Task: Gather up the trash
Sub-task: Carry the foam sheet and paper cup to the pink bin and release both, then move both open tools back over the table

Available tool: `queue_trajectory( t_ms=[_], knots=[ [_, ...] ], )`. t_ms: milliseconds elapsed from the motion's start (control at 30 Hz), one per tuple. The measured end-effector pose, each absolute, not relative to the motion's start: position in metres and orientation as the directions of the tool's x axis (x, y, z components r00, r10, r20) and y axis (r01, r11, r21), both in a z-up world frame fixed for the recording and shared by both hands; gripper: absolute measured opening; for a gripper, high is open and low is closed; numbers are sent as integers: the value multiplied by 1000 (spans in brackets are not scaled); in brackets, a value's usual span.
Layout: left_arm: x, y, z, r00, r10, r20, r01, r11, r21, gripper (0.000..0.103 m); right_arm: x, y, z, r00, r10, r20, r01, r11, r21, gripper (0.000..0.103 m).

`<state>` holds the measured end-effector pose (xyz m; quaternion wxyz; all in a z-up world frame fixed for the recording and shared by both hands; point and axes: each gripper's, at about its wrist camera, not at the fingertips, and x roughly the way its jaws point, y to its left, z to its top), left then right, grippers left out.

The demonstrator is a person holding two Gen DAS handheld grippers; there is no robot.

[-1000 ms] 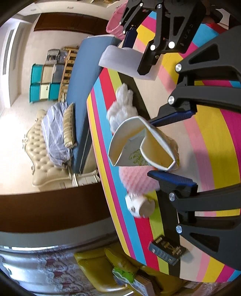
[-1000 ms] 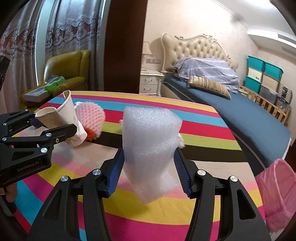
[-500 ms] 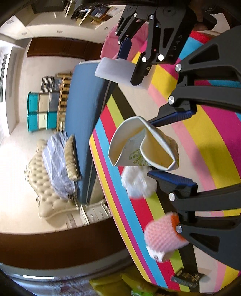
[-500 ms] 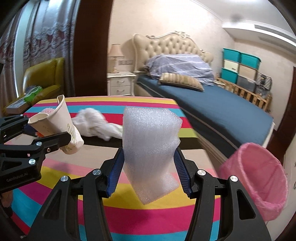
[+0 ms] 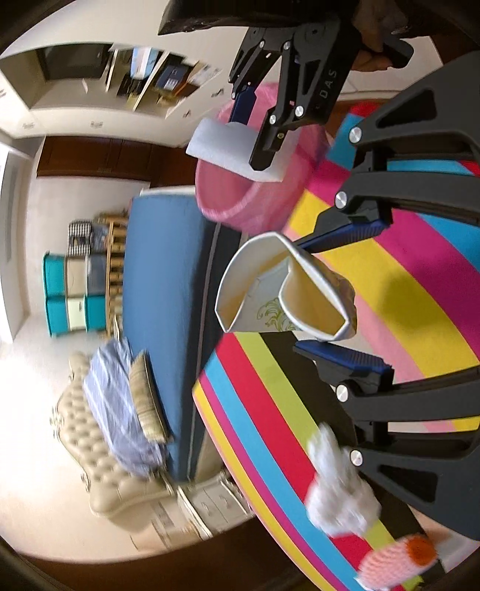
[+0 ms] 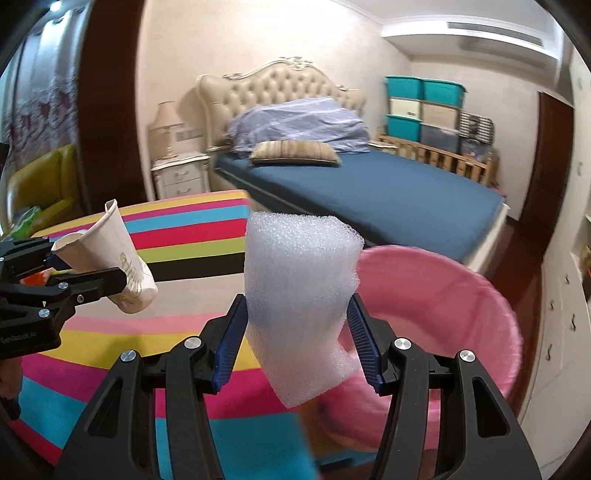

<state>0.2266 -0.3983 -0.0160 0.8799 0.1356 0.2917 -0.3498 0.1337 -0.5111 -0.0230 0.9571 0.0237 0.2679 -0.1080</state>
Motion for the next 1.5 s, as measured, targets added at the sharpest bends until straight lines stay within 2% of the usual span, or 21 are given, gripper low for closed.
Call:
queue_trajectory(
  t_ms=[333, 567, 600, 633, 667, 733, 833, 900, 1167, 1500],
  knots=[
    [236, -513, -7, 462, -643, -610, 792, 609, -42, 47, 122, -609, -41, 790, -309, -530, 372, 928, 12, 53],
    [245, -580, -7, 384, -695, -607, 815, 565, -131, 50, 129, -633, -56, 774, -311, -552, 386, 922, 22, 57],
    [248, -587, -9, 369, -703, -608, 813, 561, -157, 62, 131, -635, -57, 770, -313, -555, 390, 920, 22, 59],
    [251, -591, -9, 362, -708, -606, 806, 565, -178, 70, 133, -636, -59, 768, -312, -559, 392, 920, 25, 72],
    [254, -591, -8, 367, -712, -599, 799, 571, -189, 80, 131, -638, -62, 768, -313, -559, 396, 918, 31, 76],
    [256, -588, -7, 393, -708, -587, 787, 589, -184, 81, 122, -638, -65, 765, -316, -561, 403, 915, 35, 76],
    [256, -571, -4, 430, -690, -583, 780, 609, -145, 87, 112, -634, -65, 760, -340, -553, 426, 904, 29, 79],
    [255, -547, -1, 501, -655, -565, 749, 656, -96, 98, 107, -629, -63, 764, -345, -545, 430, 902, 31, 79],
    [247, -438, -14, 693, -461, -554, 612, 783, 113, 98, 113, -580, -54, 772, -324, -547, 381, 924, -9, 85],
    [240, -255, -30, 800, -235, -552, 394, 900, 189, 98, 174, -442, -46, 821, -89, -563, 133, 990, 37, 85]
  ],
)
